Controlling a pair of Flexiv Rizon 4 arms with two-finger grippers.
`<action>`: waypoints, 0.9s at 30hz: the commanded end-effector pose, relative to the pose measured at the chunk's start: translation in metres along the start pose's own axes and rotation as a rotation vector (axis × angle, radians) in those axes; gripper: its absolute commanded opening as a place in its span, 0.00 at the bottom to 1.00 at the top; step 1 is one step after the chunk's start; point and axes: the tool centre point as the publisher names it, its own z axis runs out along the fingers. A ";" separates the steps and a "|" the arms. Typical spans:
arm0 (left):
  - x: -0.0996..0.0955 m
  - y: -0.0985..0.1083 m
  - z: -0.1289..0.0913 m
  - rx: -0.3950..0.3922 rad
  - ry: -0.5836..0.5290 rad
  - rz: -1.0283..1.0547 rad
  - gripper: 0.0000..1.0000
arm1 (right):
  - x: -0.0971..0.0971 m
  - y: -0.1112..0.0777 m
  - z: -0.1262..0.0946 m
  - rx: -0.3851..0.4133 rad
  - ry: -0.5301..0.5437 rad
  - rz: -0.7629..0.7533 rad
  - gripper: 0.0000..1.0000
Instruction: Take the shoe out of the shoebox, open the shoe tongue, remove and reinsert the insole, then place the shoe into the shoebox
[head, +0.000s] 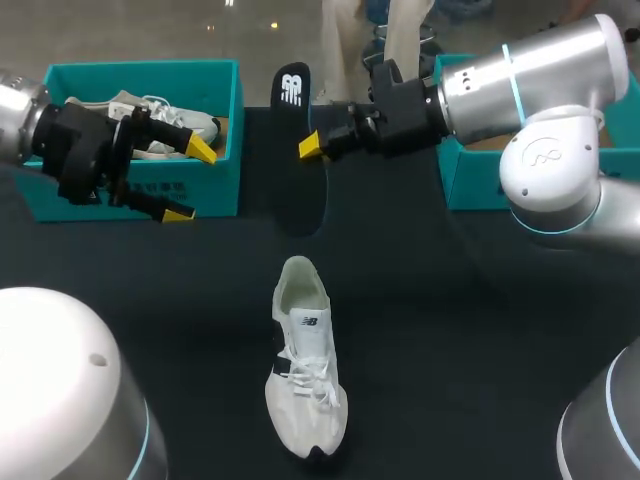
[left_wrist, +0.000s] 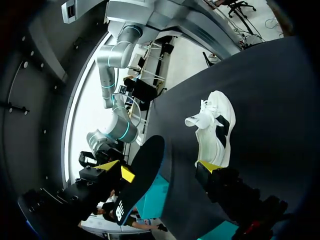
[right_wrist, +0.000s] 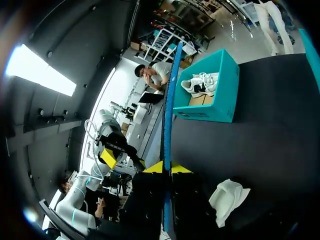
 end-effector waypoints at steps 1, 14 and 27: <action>0.001 0.002 0.000 -0.004 0.004 -0.067 1.00 | 0.001 0.001 0.002 0.001 -0.006 0.002 0.00; 0.067 -0.011 0.010 -0.254 0.268 -0.517 1.00 | 0.001 0.001 0.002 0.001 -0.006 0.002 0.00; 0.129 -0.028 -0.041 -0.298 0.523 -0.853 1.00 | 0.001 0.001 0.002 0.001 -0.006 0.002 0.00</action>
